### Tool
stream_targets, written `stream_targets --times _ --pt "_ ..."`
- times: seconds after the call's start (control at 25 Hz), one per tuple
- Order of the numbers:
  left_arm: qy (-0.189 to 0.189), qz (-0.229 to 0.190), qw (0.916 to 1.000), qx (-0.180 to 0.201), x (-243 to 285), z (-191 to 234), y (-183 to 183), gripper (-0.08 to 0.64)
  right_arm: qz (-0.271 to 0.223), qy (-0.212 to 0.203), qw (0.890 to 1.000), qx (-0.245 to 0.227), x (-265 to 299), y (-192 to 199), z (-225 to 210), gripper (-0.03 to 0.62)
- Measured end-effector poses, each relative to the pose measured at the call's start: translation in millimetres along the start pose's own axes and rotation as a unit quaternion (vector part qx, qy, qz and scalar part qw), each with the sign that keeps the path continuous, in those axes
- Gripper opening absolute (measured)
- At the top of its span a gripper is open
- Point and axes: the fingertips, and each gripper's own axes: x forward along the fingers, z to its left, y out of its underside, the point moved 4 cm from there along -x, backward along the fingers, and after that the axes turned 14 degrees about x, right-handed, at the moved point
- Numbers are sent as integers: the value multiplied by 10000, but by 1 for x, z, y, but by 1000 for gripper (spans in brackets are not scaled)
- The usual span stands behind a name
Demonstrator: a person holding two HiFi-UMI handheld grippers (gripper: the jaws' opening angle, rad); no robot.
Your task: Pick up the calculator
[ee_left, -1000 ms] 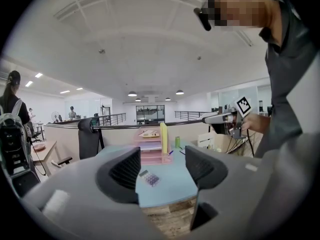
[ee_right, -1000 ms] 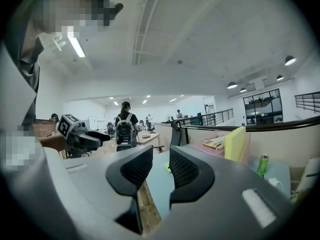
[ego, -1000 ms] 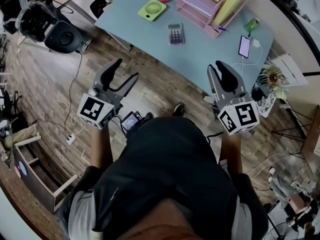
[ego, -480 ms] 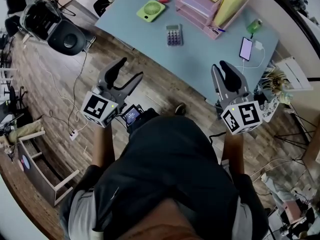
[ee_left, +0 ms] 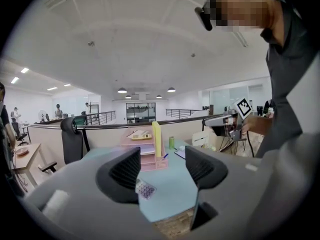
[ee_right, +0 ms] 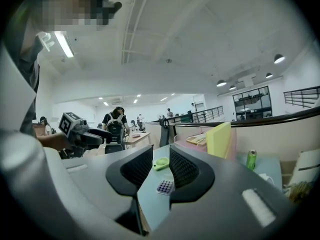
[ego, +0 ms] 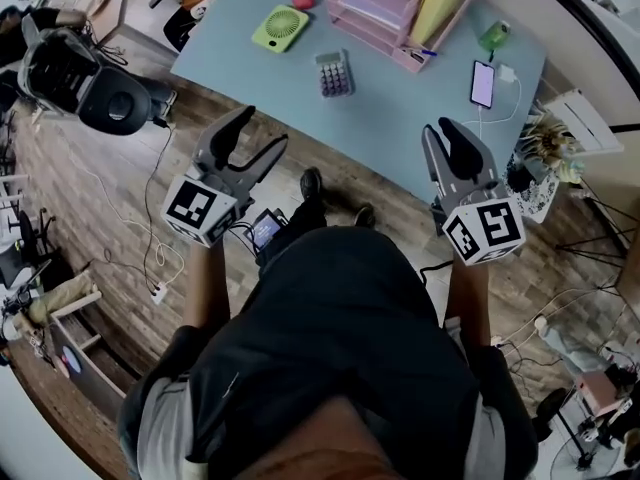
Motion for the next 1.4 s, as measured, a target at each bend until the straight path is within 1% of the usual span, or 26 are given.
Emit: stream_targets --times 0.16,0.28,0.4,0.56,0.72,0.96,1.04,1.12,1.28,1.4 --pt "344 -319 9988 139 19 31 11 328 -56 390 9992 44 12 -4 6 86" --pt "544 -461 9973 155 32 56 14 328 -85 604 9981 6 25 -7 14 86" --pt "714 -475 9963 96 42 74 22 328 -148 848 9963 -16 37 -10 19 86" --pt "991 -559 9934 158 50 96 33 328 -239 1098 9937 -18 52 -9 29 86" --pt "1142 -687 9911 50 52 118 43 322 -314 1325 9907 -35 65 -7 40 86" --pt "1477 -777 9859 107 58 137 58 308 -452 1680 9847 -119 73 -5 61 86" --pt "1555 -841 9842 95 60 141 61 282 -445 1806 9824 -141 75 -4 67 86" --pt "1609 -909 9828 62 62 146 64 272 -417 1909 9806 -167 77 -4 75 86" --pt "1711 -933 9808 40 64 153 71 272 -402 2003 9787 -220 81 -2 83 86" --pt "1729 -888 9809 -80 68 156 78 272 -359 2007 9788 -215 86 0 83 86"
